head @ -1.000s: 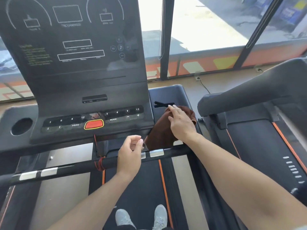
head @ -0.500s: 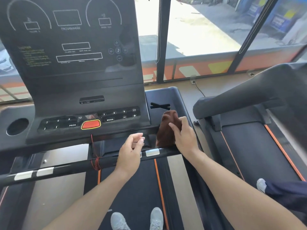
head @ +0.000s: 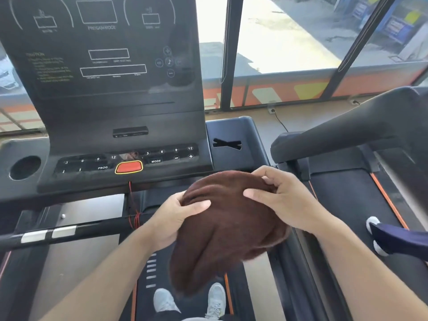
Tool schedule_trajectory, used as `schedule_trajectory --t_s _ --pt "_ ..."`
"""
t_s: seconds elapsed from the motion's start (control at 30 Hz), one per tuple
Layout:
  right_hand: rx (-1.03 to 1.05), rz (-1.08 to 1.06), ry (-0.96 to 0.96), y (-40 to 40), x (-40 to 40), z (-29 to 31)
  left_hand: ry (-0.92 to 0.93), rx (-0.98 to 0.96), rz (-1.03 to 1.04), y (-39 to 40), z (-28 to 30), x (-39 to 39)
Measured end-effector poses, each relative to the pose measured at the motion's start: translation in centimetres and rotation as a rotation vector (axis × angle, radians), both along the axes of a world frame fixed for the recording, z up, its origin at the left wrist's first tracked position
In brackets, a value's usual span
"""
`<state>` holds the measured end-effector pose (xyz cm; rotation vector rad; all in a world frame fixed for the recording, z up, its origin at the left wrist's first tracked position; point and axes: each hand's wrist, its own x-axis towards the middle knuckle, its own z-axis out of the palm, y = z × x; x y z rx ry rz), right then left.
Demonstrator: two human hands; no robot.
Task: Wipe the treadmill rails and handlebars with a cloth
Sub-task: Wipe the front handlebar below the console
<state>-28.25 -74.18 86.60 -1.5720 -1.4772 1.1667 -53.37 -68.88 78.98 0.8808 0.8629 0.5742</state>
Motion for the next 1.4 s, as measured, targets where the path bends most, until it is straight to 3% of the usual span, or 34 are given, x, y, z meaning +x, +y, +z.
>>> schedule_trajectory --t_s 0.13,0.23,0.33,0.4,0.5,0.57,0.63,0.77,0.9,1.07,1.3,1.4 --pt "-0.055 -0.046 -0.224 0.4 2.3 -0.7 0.258 0.157 -0.001 -0.1 -1.2 0.4" --pt "0.018 -0.232 -0.343 1.2 3.4 -2.5 0.361 0.231 0.194 0.2 -1.9 2.5" --pt "0.165 -0.394 -0.749 2.1 2.7 -5.5 0.472 0.298 0.425 1.5 -2.8 3.3" --pt "0.233 -0.189 -0.876 2.5 1.7 -7.9 0.579 0.369 0.400 2.0 -3.9 2.3" --pt "0.059 0.355 -1.035 2.6 0.1 -12.9 0.828 0.491 0.229 1.2 -6.3 -0.7" --pt "0.027 0.470 -1.192 2.9 -0.9 -15.8 1.022 0.599 0.122 0.3 -7.5 -2.9" --pt "0.087 0.451 -1.268 4.2 -1.8 -17.2 1.155 0.698 0.077 -0.4 -8.5 -5.3" --pt "0.231 0.474 -1.269 6.0 -2.3 -17.5 1.385 0.803 0.064 -1.6 -9.3 -9.4" --pt "0.200 0.537 -1.159 6.9 -3.6 -17.1 1.470 0.777 0.072 -2.3 -9.2 -10.9" --pt "0.191 0.663 -1.098 7.6 -7.2 -16.1 1.425 0.666 0.086 -2.6 -9.4 -10.9" --pt "0.359 0.710 -0.947 8.3 -18.0 -16.9 1.405 0.611 0.043 -2.5 -8.4 -10.8" --pt "0.221 0.755 -0.878 10.2 -20.0 -16.8 1.423 0.611 0.007 -2.3 -8.1 -10.9"
